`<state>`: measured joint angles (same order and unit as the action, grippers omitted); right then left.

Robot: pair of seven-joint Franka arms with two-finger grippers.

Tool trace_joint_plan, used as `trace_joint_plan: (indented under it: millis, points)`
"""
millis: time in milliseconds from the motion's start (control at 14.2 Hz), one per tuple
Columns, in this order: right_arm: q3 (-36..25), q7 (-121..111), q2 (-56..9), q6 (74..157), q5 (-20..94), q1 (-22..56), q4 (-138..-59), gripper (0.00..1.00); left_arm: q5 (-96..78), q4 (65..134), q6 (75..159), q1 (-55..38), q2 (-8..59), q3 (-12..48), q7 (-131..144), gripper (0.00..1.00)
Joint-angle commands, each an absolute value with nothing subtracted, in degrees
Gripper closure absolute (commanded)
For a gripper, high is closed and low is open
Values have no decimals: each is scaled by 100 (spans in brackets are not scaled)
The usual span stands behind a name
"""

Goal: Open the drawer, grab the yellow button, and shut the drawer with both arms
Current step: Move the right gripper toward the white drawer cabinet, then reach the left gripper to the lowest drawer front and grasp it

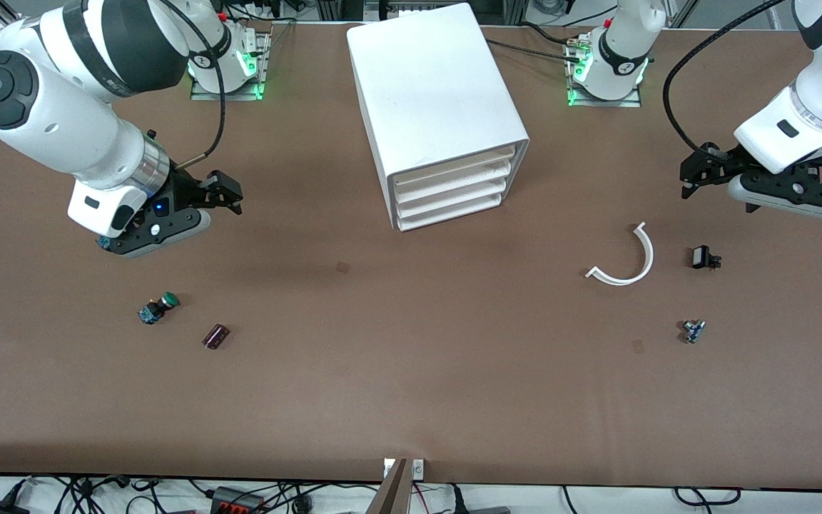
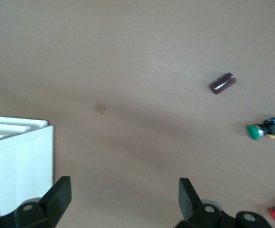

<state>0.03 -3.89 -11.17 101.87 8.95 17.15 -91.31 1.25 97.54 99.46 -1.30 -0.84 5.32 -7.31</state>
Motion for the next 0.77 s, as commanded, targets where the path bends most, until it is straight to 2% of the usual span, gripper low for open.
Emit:
trace_joint_plan:
  millis: [0,211,702]
  points:
    - [-26,-343,-1257,10187,1169,1758,-8904,0,54,9589,9450,-193,0,597,-782,0]
    - [-35,-343,-1248,10186,1169,1758,-8868,0,-736,9598,9202,-246,78,615,-791,0]
    - [-35,-343,-1300,10187,1169,1767,-8868,0,-2264,9598,9097,-571,860,615,-800,0]
